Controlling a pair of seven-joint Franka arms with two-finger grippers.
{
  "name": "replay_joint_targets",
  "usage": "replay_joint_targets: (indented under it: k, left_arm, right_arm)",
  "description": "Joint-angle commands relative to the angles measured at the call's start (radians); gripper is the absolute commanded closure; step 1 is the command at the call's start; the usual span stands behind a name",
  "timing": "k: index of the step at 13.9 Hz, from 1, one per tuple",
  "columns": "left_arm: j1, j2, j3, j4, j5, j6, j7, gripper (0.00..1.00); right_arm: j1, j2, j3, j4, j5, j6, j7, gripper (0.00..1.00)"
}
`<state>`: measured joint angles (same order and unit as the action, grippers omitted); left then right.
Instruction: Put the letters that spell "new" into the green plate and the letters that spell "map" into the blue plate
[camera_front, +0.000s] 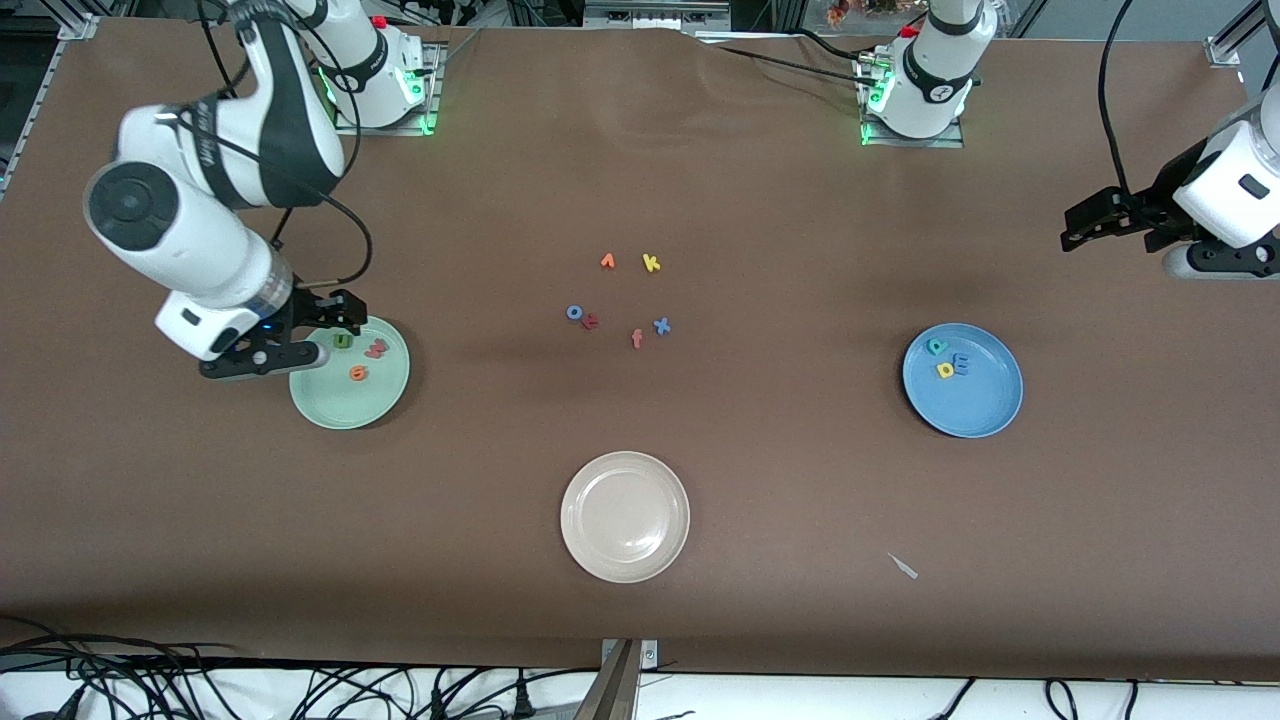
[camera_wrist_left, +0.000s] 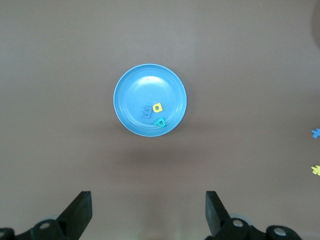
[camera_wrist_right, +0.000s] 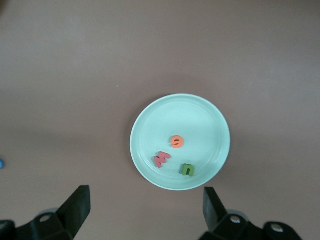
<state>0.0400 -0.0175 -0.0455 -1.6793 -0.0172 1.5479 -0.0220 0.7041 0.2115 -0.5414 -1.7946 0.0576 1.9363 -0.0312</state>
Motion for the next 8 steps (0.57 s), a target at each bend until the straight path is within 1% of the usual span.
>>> replay_joint_targets:
  k: [1, 2, 4, 6, 8]
  left_arm:
    - [-0.003, -0.013, 0.010, 0.004, -0.030, -0.011, -0.006, 0.00]
    - [-0.003, -0.012, 0.010, 0.010, -0.029, -0.012, -0.007, 0.00]
    - [0.004, -0.012, 0.010, 0.012, -0.029, -0.012, -0.006, 0.00]
    - [0.006, -0.009, 0.012, 0.010, -0.029, -0.012, -0.001, 0.00]
    - [0.008, -0.007, 0.012, 0.012, -0.029, -0.012, -0.001, 0.00]
  right_arm:
    - [0.005, 0.003, -0.023, 0.125, 0.047, -0.123, 0.008, 0.00]
    - [0.003, 0.003, -0.022, 0.168, 0.062, -0.160, 0.010, 0.00]
    - [0.003, 0.005, -0.031, 0.216, 0.064, -0.186, 0.005, 0.00]
    - [0.003, 0.005, -0.031, 0.242, 0.064, -0.201, 0.007, 0.00]
    - [0.005, 0.008, -0.026, 0.241, 0.064, -0.200, 0.013, 0.00]
